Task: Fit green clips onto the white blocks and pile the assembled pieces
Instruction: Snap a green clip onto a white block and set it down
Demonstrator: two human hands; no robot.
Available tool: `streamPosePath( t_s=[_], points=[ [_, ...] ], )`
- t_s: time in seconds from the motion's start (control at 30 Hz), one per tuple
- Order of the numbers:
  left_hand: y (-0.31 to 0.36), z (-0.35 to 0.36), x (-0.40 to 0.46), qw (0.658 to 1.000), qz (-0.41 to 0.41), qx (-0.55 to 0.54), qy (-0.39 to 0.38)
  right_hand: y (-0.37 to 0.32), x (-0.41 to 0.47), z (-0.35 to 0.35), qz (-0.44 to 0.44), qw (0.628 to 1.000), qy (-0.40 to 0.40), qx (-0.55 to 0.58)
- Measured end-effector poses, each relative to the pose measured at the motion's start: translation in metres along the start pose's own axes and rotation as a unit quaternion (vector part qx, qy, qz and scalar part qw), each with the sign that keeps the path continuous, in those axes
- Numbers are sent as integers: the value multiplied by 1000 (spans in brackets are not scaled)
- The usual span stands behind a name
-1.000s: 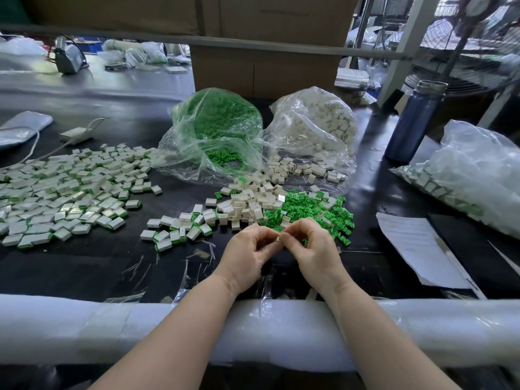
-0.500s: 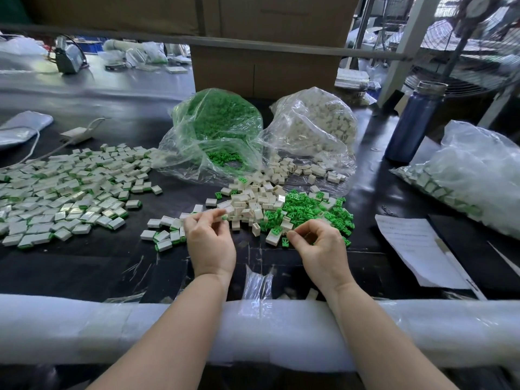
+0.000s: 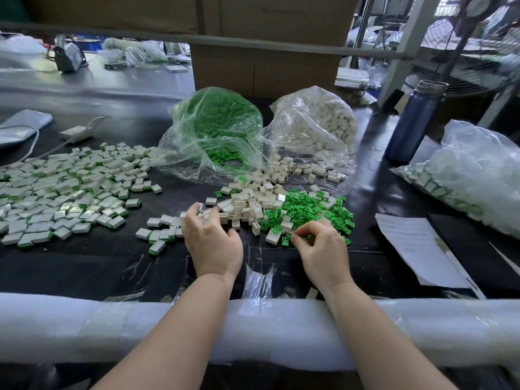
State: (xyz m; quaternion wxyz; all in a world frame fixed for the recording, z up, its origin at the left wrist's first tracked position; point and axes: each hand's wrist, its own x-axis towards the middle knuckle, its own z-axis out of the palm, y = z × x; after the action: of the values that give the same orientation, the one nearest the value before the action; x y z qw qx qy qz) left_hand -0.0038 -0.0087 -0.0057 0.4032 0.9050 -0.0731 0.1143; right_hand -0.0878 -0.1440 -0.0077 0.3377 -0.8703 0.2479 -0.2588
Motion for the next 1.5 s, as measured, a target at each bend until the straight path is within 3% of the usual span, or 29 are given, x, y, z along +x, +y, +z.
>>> streamPosePath(
  t_s=[0.1, 0.27, 0.57, 0.7, 0.93, 1.23, 1.5],
  points=[
    [0, 3, -3, 996, 90, 3, -8, -1, 0, 0, -23, 999, -12, -34],
    [2, 10, -7, 976, 183, 3, -120, -3, -1, 3, -56, 996, -19, -72],
    [2, 11, -6, 976, 158, -1, -151, -4, -2, 9, -87, 982, -41, -164],
    [3, 10, -6, 980, 146, -14, -137, -2, -2, 9, -81, 983, -35, -158],
    [0, 13, -5, 970, 163, 56, -169, -5, -4, 5, -83, 992, -25, -96],
    [3, 9, -7, 976, 148, -40, -153, -7, -3, 0, -51, 997, -32, 38],
    [5, 4, -6, 954, 125, -190, -196, -5, -2, 0, -31, 991, -29, 130]
  ],
)
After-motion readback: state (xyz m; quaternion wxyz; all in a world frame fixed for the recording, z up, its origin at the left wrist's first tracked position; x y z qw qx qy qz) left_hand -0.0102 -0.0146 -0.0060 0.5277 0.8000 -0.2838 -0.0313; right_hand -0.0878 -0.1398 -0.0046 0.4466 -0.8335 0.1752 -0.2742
